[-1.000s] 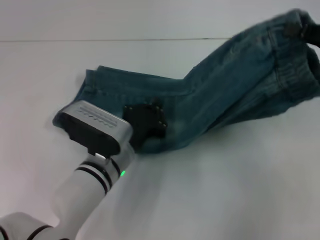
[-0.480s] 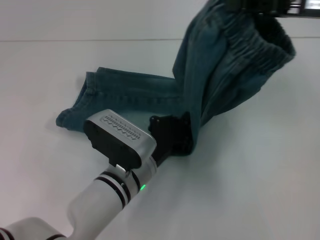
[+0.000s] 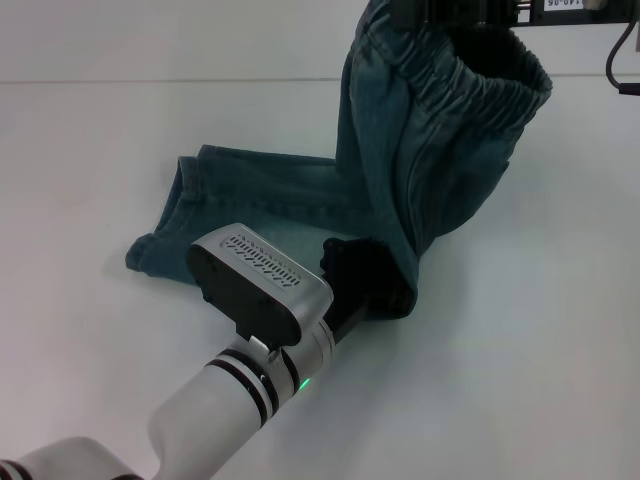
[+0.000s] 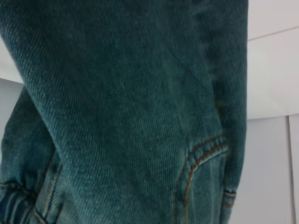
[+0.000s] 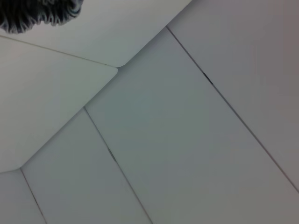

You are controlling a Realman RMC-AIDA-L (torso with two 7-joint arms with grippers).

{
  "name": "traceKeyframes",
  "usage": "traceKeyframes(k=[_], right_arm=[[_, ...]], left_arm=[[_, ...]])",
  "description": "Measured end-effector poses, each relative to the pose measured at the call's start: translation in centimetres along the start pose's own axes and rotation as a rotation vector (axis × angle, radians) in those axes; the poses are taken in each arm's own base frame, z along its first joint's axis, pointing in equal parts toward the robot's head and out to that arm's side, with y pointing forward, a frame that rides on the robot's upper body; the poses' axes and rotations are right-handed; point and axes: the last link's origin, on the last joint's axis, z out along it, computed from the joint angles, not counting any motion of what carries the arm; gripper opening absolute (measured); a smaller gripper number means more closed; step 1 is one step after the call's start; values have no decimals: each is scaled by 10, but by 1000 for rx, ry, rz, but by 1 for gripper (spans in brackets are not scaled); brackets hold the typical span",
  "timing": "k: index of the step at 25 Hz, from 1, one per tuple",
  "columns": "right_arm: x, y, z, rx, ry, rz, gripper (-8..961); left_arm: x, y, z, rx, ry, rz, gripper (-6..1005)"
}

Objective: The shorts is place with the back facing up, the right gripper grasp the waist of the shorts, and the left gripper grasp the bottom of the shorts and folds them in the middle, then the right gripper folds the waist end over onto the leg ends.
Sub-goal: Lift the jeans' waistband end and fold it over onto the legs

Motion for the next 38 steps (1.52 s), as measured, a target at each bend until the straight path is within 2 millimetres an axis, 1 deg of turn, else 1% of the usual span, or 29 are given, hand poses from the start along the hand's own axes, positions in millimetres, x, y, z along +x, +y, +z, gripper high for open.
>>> traceKeyframes(k=[4,12,25,38], right_arm=[[2,1,-4,-9,-5,8,93],[3,4,-4,-29,2,8,94],[5,5,6,-32,31,1,94],[7,3,6,-30,29,5,94]], left_arm=[[1,1,0,-2,2,-5,0],[2,7,0,-13,4,-20,1],[3,9,0,-24,11,-35,0],[3,9,0,-18,13,-51,1]])
